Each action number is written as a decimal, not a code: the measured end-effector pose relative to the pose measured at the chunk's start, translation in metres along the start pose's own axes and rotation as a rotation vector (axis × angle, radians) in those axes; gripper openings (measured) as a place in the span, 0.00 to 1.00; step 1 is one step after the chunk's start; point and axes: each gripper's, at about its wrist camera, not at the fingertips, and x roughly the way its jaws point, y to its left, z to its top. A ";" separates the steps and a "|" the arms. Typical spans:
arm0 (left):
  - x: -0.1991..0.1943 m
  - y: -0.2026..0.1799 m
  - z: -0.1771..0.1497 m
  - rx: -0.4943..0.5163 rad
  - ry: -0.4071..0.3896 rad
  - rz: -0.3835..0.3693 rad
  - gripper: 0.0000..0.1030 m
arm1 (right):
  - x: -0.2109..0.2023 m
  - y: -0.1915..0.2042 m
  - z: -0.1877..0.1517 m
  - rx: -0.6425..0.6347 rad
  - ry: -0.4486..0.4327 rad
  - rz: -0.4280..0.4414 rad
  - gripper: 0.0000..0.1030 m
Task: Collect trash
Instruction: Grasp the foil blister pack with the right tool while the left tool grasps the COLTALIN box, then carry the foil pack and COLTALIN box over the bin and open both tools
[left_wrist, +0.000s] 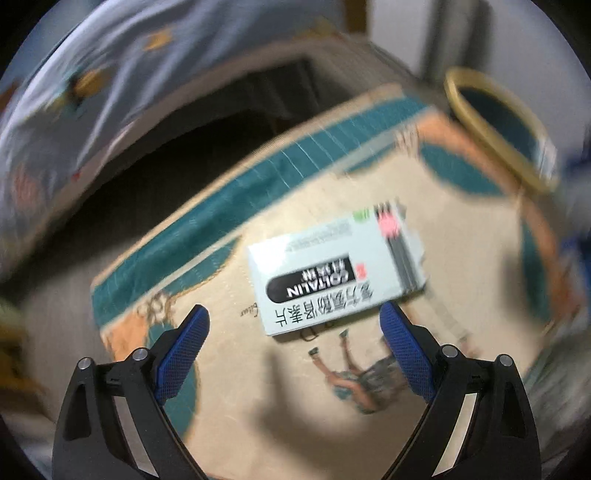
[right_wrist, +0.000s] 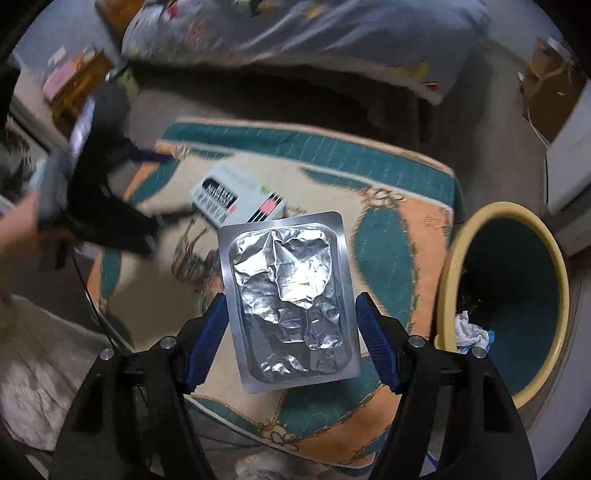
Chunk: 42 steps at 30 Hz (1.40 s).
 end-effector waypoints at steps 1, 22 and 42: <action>0.011 -0.009 0.000 0.067 0.029 0.025 0.90 | -0.003 -0.004 -0.005 0.013 0.000 0.005 0.67; 0.068 -0.045 0.074 0.137 0.025 -0.020 0.93 | 0.012 -0.074 -0.010 0.145 0.010 0.100 0.67; 0.014 -0.087 0.138 0.147 -0.145 -0.088 0.77 | -0.027 -0.185 -0.054 0.486 -0.114 -0.058 0.67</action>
